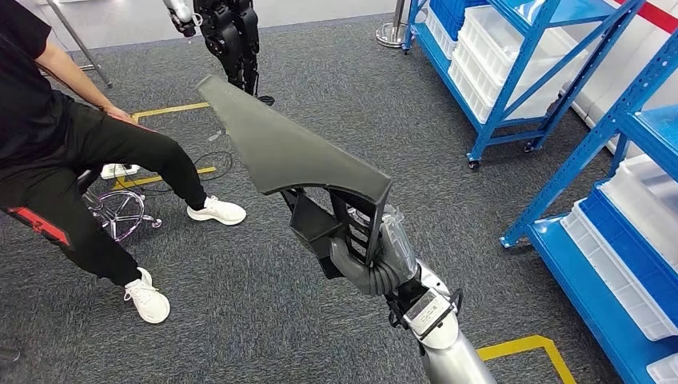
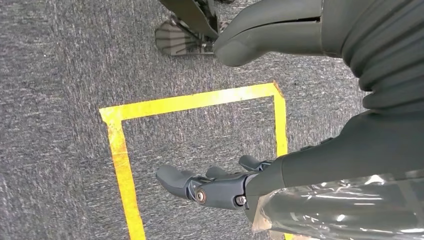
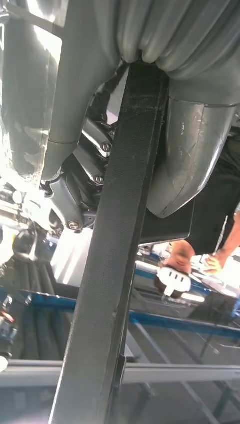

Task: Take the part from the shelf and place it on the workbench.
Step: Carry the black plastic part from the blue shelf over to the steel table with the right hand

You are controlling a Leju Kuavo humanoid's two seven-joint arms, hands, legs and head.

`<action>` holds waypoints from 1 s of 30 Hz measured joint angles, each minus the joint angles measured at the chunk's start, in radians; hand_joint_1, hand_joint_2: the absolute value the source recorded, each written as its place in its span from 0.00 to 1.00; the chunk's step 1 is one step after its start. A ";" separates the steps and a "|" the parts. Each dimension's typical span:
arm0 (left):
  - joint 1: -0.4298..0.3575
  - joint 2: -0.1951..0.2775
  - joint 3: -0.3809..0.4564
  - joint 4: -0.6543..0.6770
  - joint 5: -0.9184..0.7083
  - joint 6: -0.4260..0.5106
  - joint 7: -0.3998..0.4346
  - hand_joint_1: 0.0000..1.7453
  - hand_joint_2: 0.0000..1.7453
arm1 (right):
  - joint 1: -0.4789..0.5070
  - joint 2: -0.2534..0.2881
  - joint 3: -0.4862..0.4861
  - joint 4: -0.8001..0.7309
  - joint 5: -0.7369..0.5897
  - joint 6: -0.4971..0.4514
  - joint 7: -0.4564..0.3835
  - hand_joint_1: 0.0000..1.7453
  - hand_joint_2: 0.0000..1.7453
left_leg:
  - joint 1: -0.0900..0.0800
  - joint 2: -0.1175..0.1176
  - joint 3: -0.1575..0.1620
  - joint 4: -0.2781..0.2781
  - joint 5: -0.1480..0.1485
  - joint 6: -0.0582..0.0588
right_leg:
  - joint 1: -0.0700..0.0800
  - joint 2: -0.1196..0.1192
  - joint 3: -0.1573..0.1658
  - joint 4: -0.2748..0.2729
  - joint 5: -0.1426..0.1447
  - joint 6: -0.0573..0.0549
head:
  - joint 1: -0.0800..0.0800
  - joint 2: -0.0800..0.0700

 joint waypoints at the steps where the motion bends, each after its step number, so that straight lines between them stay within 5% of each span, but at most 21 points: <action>1: -0.002 0.000 0.000 0.000 0.000 0.000 0.000 0.00 1.00 | -0.002 0.000 0.000 -0.003 0.000 0.000 0.000 1.00 1.00 | -0.004 0.013 0.026 -0.046 0.013 0.005 | 0.003 -0.007 0.002 0.000 -0.003 0.005 | 0.001 0.000; 4: -0.002 0.000 0.000 0.000 0.001 0.001 0.000 0.00 1.00 | -0.007 0.000 -0.001 -0.010 0.007 0.000 -0.002 1.00 1.00 | -0.015 -0.001 0.038 -0.075 0.015 0.021 | 0.006 -0.029 0.010 -0.002 -0.010 0.021 | 0.004 0.000; 6: 0.000 -0.001 0.001 0.000 0.004 0.003 -0.002 0.00 1.00 | -0.008 0.000 -0.002 -0.022 0.017 -0.002 -0.006 1.00 1.00 | -0.014 -0.021 0.046 -0.086 0.020 0.035 | 0.003 -0.006 0.006 0.020 -0.026 0.028 | 0.005 0.000; 8: 0.001 -0.002 0.002 0.000 0.007 0.006 -0.004 0.00 1.00 | -0.009 -0.002 -0.004 -0.040 0.026 -0.007 -0.012 1.00 1.00 | -0.010 -0.041 0.053 -0.094 0.025 0.047 | -0.001 0.044 -0.037 0.113 -0.071 0.023 | 0.008 0.000; 11: 0.004 -0.002 0.003 0.000 0.004 0.009 -0.004 0.00 1.00 | -0.006 -0.011 -0.011 -0.064 0.043 -0.026 -0.015 1.00 1.00 | -0.011 -0.078 0.052 -0.093 0.025 0.052 | -0.003 0.067 -0.125 0.278 -0.126 0.021 | 0.009 0.000; 13: 0.009 -0.003 0.003 0.000 0.000 0.010 -0.002 0.00 1.00 | -0.004 -0.016 -0.016 -0.087 0.057 -0.044 -0.014 1.00 1.00 | -0.010 -0.106 0.053 -0.091 0.024 0.051 | -0.005 0.073 -0.114 0.233 -0.092 0.038 | 0.009 0.000; 15: 0.011 -0.005 0.003 0.000 -0.004 0.009 0.000 0.00 1.00 | -0.005 -0.019 -0.020 -0.118 0.072 -0.058 -0.008 1.00 1.00 | -0.011 -0.131 0.055 -0.087 0.022 0.045 | -0.011 0.097 -0.054 0.096 -0.031 0.053 | 0.009 0.000; 17: 0.012 -0.005 0.003 0.000 -0.009 0.005 -0.001 0.00 1.00 | -0.005 -0.022 -0.024 -0.149 0.086 -0.069 0.003 1.00 1.00 | -0.013 -0.149 0.051 -0.083 0.019 0.035 | -0.012 0.118 -0.019 0.017 0.001 0.046 | 0.009 0.000; 19: 0.016 -0.005 0.003 0.000 -0.015 0.001 -0.002 0.00 1.00 | -0.005 -0.025 -0.030 -0.177 0.098 -0.078 0.015 1.00 1.00 | -0.013 -0.160 0.045 -0.083 0.020 0.025 | -0.009 0.112 -0.015 0.009 0.006 0.029 | 0.009 0.000; 20: 0.018 -0.004 0.003 0.000 -0.016 -0.001 -0.003 0.00 1.00 | -0.005 -0.026 -0.032 -0.189 0.102 -0.081 0.020 1.00 1.00 | -0.011 -0.156 0.043 -0.081 0.019 0.021 | -0.010 0.105 -0.014 0.008 0.008 0.022 | 0.009 0.000; 22: 0.017 -0.003 0.003 0.000 -0.017 -0.002 -0.003 0.00 1.00 | -0.007 -0.027 -0.036 -0.209 0.108 -0.084 0.031 1.00 1.00 | -0.010 -0.111 0.024 -0.040 -0.008 0.012 | -0.013 0.089 -0.011 0.005 0.010 0.007 | 0.007 0.000; 24: 0.012 -0.003 0.003 0.000 -0.016 -0.004 -0.003 0.00 1.00 | -0.013 -0.030 -0.046 -0.219 0.109 -0.083 0.049 1.00 1.00 | -0.009 -0.059 -0.032 0.075 -0.067 0.006 | -0.009 0.068 -0.008 0.004 0.007 -0.004 | 0.005 0.000; 26: 0.007 -0.003 0.003 0.000 -0.014 -0.006 -0.001 0.00 1.00 | -0.025 -0.036 -0.062 -0.220 0.097 -0.075 0.066 1.00 1.00 | -0.005 -0.047 -0.092 0.187 -0.108 0.002 | -0.003 0.045 -0.008 0.004 0.005 -0.008 | 0.004 0.000; 27: 0.005 -0.003 0.003 0.000 -0.013 -0.008 0.000 0.00 1.00 | -0.033 -0.040 -0.071 -0.219 0.087 -0.069 0.071 1.00 1.00 | -0.005 -0.045 -0.100 0.199 -0.102 0.002 | -0.002 0.034 -0.008 0.004 0.004 -0.009 | 0.004 0.000; 30: 0.001 0.000 0.003 0.000 -0.011 -0.009 0.004 0.00 1.00 | -0.051 -0.049 -0.097 -0.211 0.058 -0.053 0.070 1.00 1.00 | -0.008 -0.013 -0.017 0.038 -0.019 0.010 | 0.001 0.006 -0.004 0.004 0.000 -0.007 | 0.004 0.000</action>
